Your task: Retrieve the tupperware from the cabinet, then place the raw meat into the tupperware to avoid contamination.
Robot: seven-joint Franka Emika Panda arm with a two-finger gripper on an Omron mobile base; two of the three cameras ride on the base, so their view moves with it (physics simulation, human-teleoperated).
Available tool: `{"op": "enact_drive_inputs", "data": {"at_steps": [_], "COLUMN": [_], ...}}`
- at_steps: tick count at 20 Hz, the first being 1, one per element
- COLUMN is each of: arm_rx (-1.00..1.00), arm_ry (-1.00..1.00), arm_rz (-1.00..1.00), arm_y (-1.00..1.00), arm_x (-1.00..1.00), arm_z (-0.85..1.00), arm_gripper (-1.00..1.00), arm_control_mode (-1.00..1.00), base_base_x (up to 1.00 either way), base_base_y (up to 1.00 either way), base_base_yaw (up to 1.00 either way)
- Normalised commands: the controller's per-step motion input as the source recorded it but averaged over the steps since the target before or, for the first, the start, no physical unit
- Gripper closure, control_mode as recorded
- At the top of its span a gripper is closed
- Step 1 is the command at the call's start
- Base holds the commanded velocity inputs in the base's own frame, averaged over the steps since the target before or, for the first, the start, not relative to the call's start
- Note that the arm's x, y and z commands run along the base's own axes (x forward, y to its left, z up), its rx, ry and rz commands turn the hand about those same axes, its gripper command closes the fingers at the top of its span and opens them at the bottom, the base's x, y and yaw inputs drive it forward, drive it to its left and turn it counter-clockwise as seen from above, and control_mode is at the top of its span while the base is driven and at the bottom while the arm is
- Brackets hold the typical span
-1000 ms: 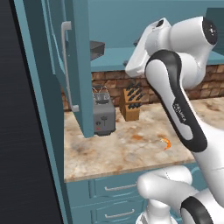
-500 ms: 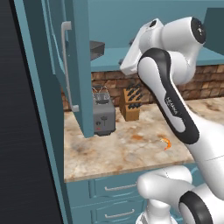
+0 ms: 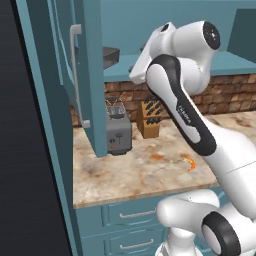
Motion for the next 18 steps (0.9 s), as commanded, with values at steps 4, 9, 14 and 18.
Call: {"op": "enact_drive_inputs", "data": {"at_steps": [4,9,14,18], "arm_rx": [0.00,-0.01,-0.01,0.00], "arm_ry": [0.01,0.04,0.05,0.04], "arm_rz": [-0.02,-0.03,-0.04,-0.04], "arm_y": [0.11,0.04,0.00,0.03], "arm_x": [0.23,0.19,0.17,0.20], "arm_z": [0.00,0.00,0.00,0.00], "arm_gripper": [-1.00,-1.00,-1.00,-1.00], "arm_control_mode": [-1.00,-1.00,-1.00,-1.00], "base_base_x": [0.00,0.00,0.00,0.00], "base_base_y": [0.00,0.00,0.00,0.00], "base_base_yaw": [0.00,0.00,0.00,0.00]}}
